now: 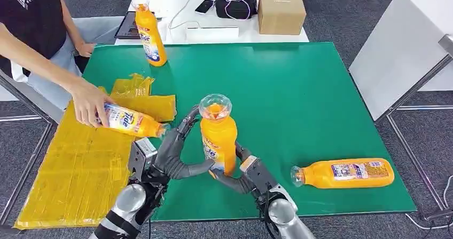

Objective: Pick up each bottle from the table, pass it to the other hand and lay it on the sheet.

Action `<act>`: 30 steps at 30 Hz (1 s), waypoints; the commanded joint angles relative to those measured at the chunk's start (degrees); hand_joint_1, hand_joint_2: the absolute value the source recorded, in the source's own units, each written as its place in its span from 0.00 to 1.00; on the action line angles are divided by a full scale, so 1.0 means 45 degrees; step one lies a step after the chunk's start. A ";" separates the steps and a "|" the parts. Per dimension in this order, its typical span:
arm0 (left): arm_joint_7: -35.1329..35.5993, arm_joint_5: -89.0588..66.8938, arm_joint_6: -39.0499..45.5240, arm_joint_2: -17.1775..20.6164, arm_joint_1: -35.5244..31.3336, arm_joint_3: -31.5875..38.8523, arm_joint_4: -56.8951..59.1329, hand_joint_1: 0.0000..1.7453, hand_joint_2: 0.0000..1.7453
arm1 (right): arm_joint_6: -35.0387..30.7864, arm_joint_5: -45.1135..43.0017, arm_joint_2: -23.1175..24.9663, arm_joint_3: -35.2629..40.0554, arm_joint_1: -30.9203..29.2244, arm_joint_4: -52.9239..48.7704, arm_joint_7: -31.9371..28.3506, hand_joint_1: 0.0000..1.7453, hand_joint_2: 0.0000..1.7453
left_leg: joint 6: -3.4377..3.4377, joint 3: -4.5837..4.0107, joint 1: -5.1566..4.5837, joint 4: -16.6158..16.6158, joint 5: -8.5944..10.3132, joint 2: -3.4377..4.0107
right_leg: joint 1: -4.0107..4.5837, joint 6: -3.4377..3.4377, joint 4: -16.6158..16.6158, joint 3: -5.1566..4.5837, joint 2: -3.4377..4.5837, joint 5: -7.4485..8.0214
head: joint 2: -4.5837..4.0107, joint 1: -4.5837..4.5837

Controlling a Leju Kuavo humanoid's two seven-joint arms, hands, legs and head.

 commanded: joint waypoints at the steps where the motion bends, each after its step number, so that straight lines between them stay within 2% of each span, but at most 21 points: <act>1: 0.0327 0.0257 -0.0301 0.0242 -0.0746 -0.1000 0.0836 0.00 1.00 | -0.2061 0.1690 0.0301 0.0938 -0.1262 0.0925 -0.0036 1.00 1.00 | -0.0024 0.0041 0.0018 0.0006 -0.0018 0.0044 | 0.0020 -0.0018 -0.0007 0.0040 0.0033 -0.0004 | 0.0000 0.0000; 8: 0.0359 0.0338 -0.0465 0.0222 -0.0890 -0.1323 0.0967 0.00 1.00 | -0.2483 0.2210 0.0381 0.1326 -0.1728 0.1037 0.0021 1.00 1.00 | -0.0018 0.0034 0.0013 0.0001 -0.0010 0.0036 | 0.0014 -0.0013 -0.0009 0.0033 0.0024 0.0000 | 0.0000 0.0000; 13: 0.0464 0.0910 -0.0722 0.0161 -0.1059 -0.1113 0.1245 0.00 1.00 | -0.3310 0.4040 0.0428 0.2608 -0.1899 0.1544 0.0134 1.00 1.00 | -0.0017 0.0038 0.0010 -0.0005 -0.0009 0.0036 | 0.0011 -0.0013 -0.0012 0.0034 0.0028 0.0000 | 0.0000 0.0000; 20: 0.0524 0.1666 -0.1084 0.0064 -0.1160 -0.0842 0.1460 0.00 1.00 | -0.3227 0.4233 0.0535 0.3208 -0.1865 0.1861 0.0051 1.00 1.00 | -0.0022 0.0041 0.0021 -0.0001 -0.0010 0.0024 | 0.0022 -0.0016 -0.0015 0.0045 0.0015 -0.0002 | 0.0000 0.0000; 23: 0.0814 0.3051 -0.1367 -0.0121 -0.1041 -0.0366 0.1554 0.00 1.00 | -0.3087 0.4222 0.0607 0.3529 -0.1864 0.2159 0.0011 1.00 1.00 | -0.0012 0.0016 0.0011 -0.0002 -0.0004 0.0016 | 0.0012 -0.0008 -0.0008 0.0017 0.0012 0.0001 | 0.0000 0.0000; 30: 0.0803 0.3477 -0.1138 -0.0063 -0.1065 -0.0264 0.1419 0.00 1.00 | -0.3082 0.4123 0.0629 0.3804 -0.1867 0.2400 -0.0105 1.00 1.00 | -0.0014 0.0022 0.0012 -0.0003 -0.0005 0.0016 | 0.0012 -0.0009 -0.0010 0.0024 0.0010 -0.0001 | 0.0000 0.0005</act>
